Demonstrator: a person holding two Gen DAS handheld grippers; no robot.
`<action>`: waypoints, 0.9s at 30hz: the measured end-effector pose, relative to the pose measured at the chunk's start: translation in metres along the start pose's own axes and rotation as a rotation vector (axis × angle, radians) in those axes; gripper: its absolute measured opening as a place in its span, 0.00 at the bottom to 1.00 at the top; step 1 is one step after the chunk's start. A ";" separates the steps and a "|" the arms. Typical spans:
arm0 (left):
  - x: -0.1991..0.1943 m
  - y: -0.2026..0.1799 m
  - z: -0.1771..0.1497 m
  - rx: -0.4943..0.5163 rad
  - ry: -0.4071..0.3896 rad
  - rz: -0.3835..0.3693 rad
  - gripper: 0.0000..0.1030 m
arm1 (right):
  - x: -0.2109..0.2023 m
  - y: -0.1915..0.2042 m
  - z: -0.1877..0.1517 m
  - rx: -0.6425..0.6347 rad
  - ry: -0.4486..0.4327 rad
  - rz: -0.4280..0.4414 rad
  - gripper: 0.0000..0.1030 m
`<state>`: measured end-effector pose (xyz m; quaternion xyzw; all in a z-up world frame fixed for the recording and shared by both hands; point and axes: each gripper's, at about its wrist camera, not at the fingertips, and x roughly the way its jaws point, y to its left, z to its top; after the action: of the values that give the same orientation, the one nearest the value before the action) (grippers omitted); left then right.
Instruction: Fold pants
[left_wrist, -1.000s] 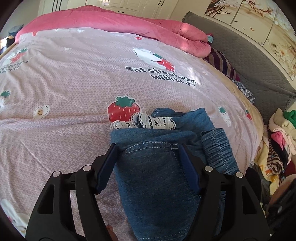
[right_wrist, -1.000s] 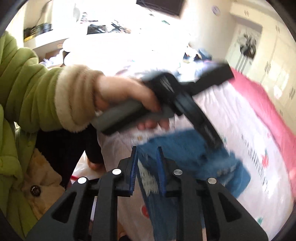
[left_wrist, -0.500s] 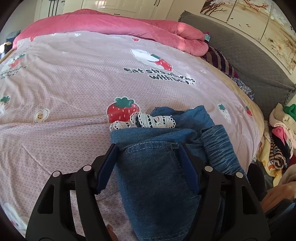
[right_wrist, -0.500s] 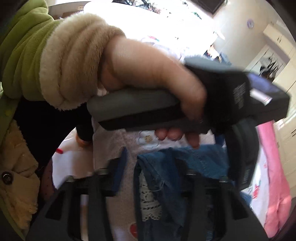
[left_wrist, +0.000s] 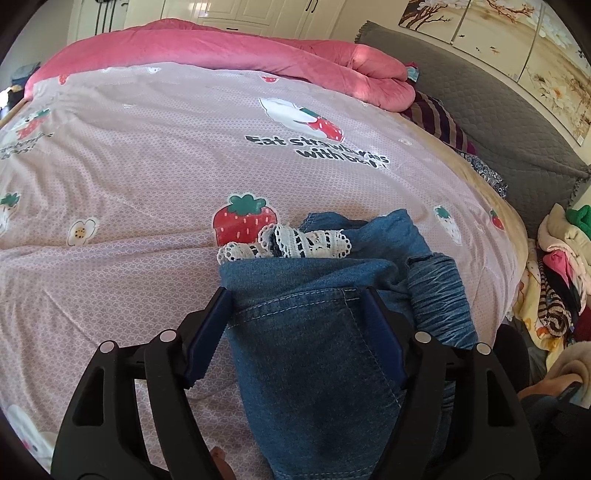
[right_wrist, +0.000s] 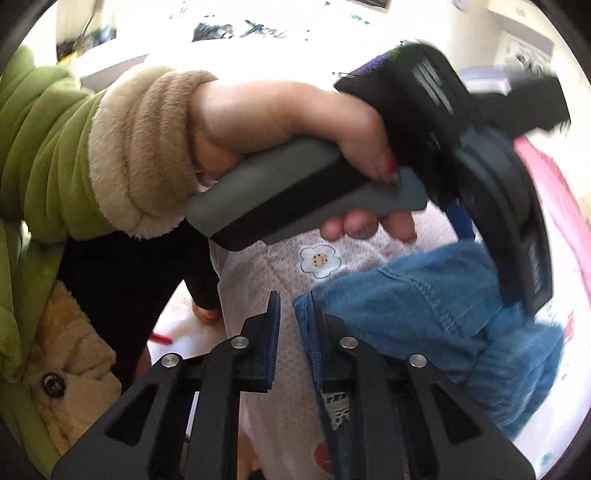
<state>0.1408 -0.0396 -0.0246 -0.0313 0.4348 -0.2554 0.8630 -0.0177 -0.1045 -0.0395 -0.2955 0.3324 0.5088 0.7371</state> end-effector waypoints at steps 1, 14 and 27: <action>0.000 0.000 0.000 0.003 0.001 0.003 0.63 | 0.002 0.000 -0.003 0.036 -0.029 -0.017 0.14; 0.001 -0.003 -0.002 0.028 -0.010 0.031 0.64 | -0.052 -0.006 -0.016 0.273 -0.207 -0.022 0.26; -0.008 -0.007 -0.005 0.036 -0.032 0.046 0.66 | -0.054 -0.061 -0.039 0.545 -0.021 -0.195 0.34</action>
<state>0.1300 -0.0415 -0.0202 -0.0100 0.4168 -0.2427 0.8760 0.0191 -0.1830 -0.0143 -0.1117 0.4193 0.3305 0.8381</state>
